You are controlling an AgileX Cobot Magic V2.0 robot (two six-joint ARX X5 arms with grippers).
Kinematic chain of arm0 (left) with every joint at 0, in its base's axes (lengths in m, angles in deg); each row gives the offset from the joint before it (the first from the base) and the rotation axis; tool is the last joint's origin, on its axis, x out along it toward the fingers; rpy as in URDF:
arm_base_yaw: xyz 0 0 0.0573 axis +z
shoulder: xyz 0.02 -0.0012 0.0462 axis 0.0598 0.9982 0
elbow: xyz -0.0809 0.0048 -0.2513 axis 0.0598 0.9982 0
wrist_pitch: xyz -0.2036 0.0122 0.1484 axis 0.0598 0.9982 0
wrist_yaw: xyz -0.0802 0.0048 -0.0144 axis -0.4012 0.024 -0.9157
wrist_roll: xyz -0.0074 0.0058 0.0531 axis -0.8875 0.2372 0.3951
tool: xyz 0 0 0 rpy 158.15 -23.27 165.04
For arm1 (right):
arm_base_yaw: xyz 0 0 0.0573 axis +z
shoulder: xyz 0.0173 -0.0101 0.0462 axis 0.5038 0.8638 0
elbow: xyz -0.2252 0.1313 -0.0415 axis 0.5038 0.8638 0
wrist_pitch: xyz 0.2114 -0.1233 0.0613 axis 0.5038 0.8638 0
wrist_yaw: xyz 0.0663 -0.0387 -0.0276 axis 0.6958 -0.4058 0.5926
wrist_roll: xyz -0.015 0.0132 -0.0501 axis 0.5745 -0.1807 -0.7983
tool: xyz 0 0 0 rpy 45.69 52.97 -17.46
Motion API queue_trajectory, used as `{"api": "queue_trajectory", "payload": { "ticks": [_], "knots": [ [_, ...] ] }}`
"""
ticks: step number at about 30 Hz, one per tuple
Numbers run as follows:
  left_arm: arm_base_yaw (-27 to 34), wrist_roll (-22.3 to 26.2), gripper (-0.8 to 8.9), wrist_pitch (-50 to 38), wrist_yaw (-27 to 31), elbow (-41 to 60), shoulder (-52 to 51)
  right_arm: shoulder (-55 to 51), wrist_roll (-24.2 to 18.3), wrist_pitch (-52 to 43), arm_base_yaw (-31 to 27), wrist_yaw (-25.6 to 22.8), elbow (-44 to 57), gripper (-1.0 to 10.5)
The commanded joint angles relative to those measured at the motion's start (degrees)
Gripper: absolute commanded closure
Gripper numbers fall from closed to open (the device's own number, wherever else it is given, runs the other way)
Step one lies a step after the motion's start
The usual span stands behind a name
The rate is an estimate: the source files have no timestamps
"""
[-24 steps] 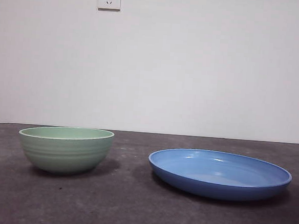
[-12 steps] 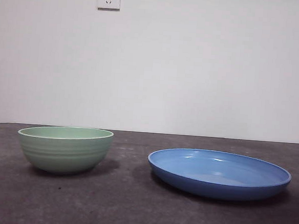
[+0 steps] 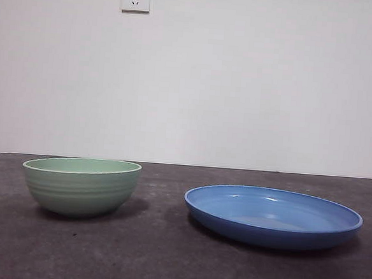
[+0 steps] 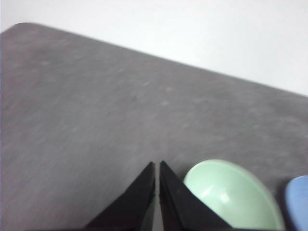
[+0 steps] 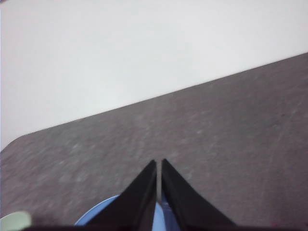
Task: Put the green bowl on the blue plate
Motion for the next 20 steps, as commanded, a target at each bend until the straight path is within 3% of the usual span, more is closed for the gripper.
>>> {"api": "queue_trajectory", "payload": {
  "ticks": [1, 9, 15, 20],
  "knots": [
    [-1.5, -0.7, 7.99, -0.5, -0.7, -5.8, 4.3, 3.8, 0.8, 3.1, 0.1, 2.8, -4.6, 9.3],
    [-11.1, 1.7, 7.98, 6.1, -3.0, -20.7, 15.6, 14.5, -4.3, 10.5, 0.1, 16.9, -14.2, 9.3],
    [-15.4, 1.8, 7.98, 16.8, -13.7, -30.2, 22.2, 20.6, -9.8, 15.5, 0.1, 24.1, -18.9, 9.3],
    [-15.9, 6.1, 7.98, 27.2, -21.6, -36.6, 28.0, 24.2, -13.3, 20.3, 0.1, 27.9, -21.9, 9.3]
  ]
}}
